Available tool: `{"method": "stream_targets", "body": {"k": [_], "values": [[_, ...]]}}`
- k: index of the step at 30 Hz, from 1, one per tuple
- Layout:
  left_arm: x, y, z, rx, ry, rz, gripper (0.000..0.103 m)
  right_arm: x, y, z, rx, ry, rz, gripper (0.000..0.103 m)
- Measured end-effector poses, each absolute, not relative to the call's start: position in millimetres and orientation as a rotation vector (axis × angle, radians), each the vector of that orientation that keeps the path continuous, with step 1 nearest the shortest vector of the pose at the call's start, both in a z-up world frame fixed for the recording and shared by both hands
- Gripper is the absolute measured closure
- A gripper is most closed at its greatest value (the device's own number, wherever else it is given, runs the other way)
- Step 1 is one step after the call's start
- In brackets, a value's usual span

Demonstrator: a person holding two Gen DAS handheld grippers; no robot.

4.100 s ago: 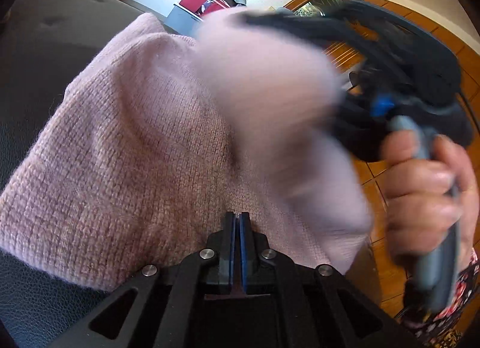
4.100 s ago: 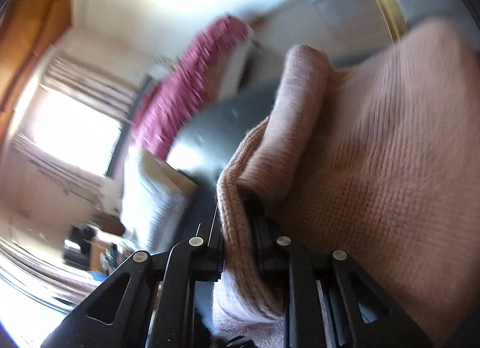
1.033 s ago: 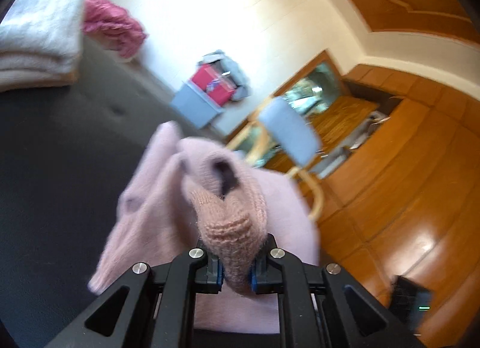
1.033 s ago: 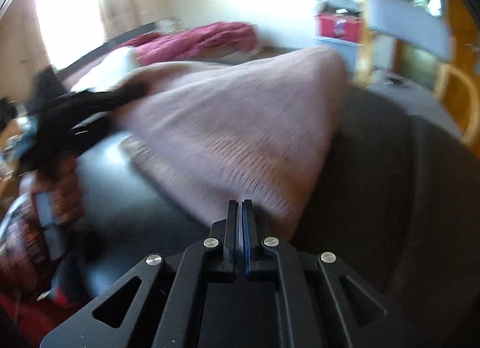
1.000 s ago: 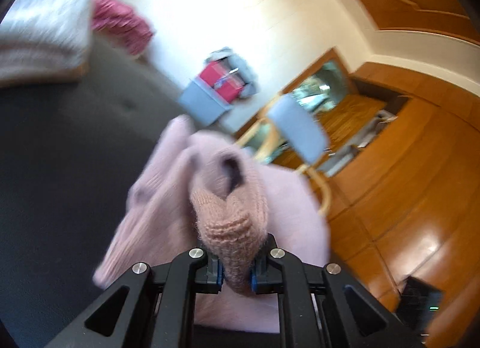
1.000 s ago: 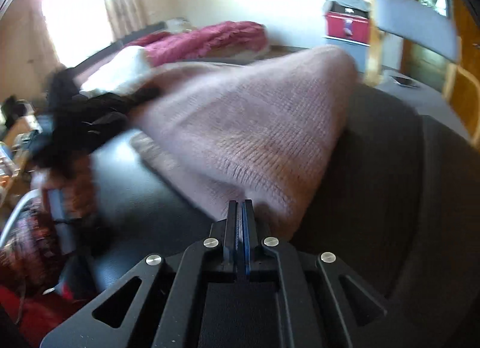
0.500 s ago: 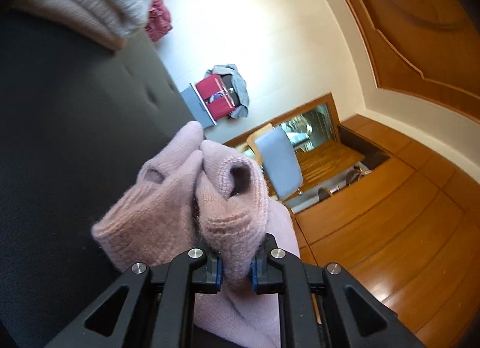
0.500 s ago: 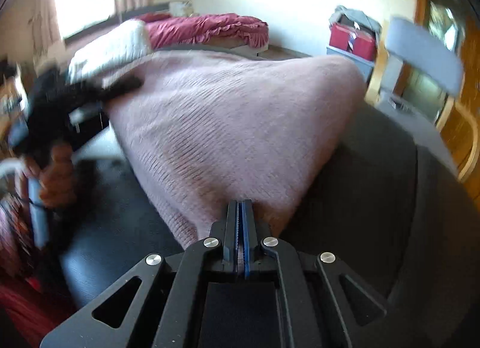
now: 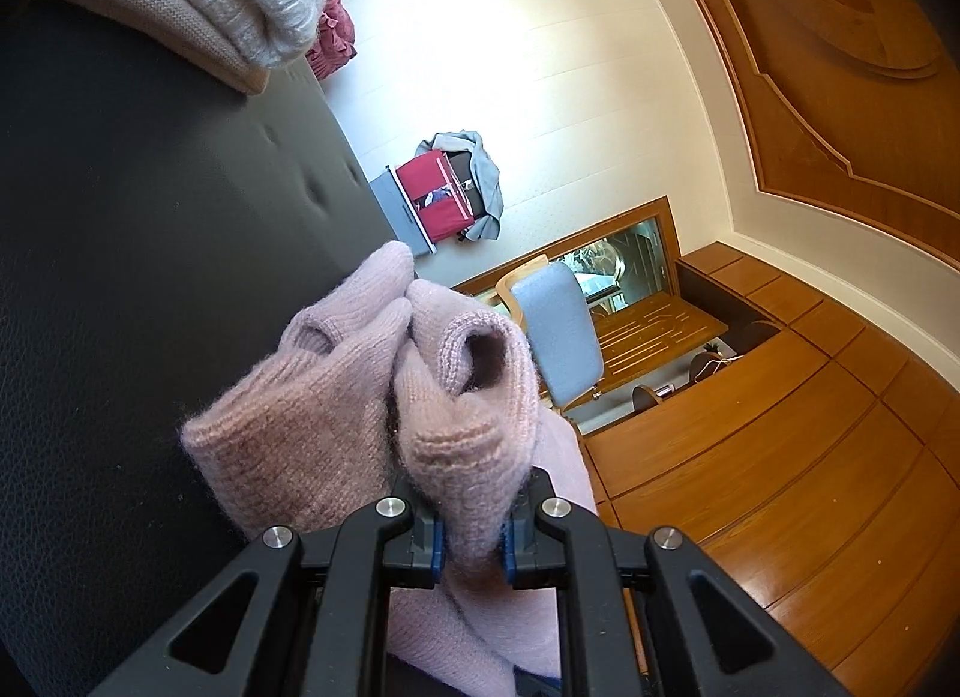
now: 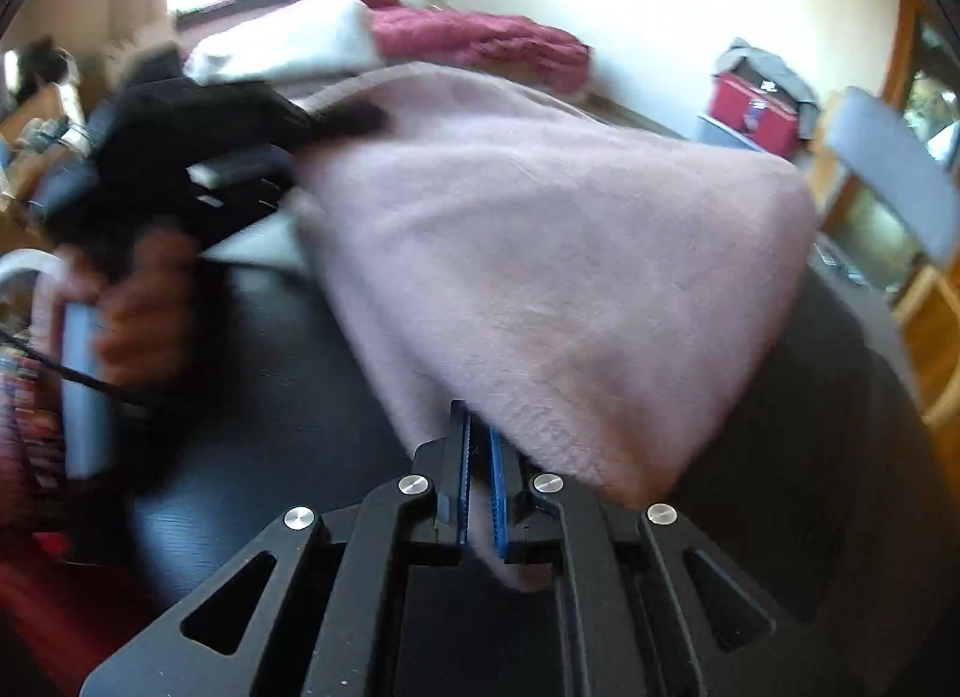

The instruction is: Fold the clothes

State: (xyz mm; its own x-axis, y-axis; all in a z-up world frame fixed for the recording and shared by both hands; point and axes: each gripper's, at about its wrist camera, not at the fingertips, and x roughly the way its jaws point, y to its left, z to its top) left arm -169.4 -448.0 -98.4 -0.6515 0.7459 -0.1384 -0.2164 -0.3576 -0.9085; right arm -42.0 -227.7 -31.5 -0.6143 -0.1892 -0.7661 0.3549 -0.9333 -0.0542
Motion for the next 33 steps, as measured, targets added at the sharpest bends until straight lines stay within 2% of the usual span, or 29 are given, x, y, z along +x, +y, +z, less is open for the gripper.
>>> {"method": "stream_targets", "body": {"k": [4, 8, 16, 26, 29, 33], "values": [[-172, -436, -93, -0.799, -1.207, 2.062, 0.092, -45, -216, -37, 1.25, 0.365, -2.649, 0.101], [-168, -424, -88, -0.935, -1.155, 2.119, 0.092, -47, -200, -38, 1.263, 0.33, -2.671, 0.101], [-161, -412, -89, -1.027, -1.087, 2.235, 0.089, -55, -187, -41, 1.25, 0.235, -2.658, 0.1], [-148, -407, -85, -0.979, -1.046, 2.352, 0.088, -51, -171, -39, 1.252, 0.114, -2.635, 0.1], [-148, -407, -85, -0.974, -1.053, 2.347, 0.088, -48, -173, -35, 1.254, 0.11, -2.577, 0.097], [-150, -408, -87, -0.958, -1.068, 2.334, 0.088, -29, -171, 5, 1.101, 0.004, -2.374, 0.097]]}}
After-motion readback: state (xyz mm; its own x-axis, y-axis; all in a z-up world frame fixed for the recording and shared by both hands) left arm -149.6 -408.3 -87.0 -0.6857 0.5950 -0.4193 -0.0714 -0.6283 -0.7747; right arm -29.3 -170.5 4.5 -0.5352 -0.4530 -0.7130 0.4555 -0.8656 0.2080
